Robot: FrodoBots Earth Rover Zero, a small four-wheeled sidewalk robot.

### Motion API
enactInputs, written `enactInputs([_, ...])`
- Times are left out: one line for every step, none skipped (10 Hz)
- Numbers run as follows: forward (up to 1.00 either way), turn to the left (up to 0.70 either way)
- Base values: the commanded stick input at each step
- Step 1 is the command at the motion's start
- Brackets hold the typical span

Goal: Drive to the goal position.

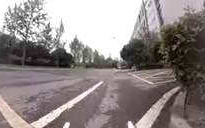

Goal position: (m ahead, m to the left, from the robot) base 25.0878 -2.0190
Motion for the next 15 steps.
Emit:
enactInputs([0.6, 0.0])
enactInputs([0.6, 0.0])
enactInputs([0.6, 0.0])
enactInputs([0.6, 0.0])
enactInputs([0.6, 0.0])
enactInputs([0.6, 0.0])
enactInputs([0.6, -0.01])
enactInputs([0.6, -0.1])
enactInputs([0.6, -0.15])
enactInputs([0.6, -0.15])
enactInputs([0.6, -0.15])
enactInputs([0.6, -0.15])
enactInputs([0.6, -0.15])
enactInputs([0.6, -0.15])
enactInputs([0.6, -0.15])
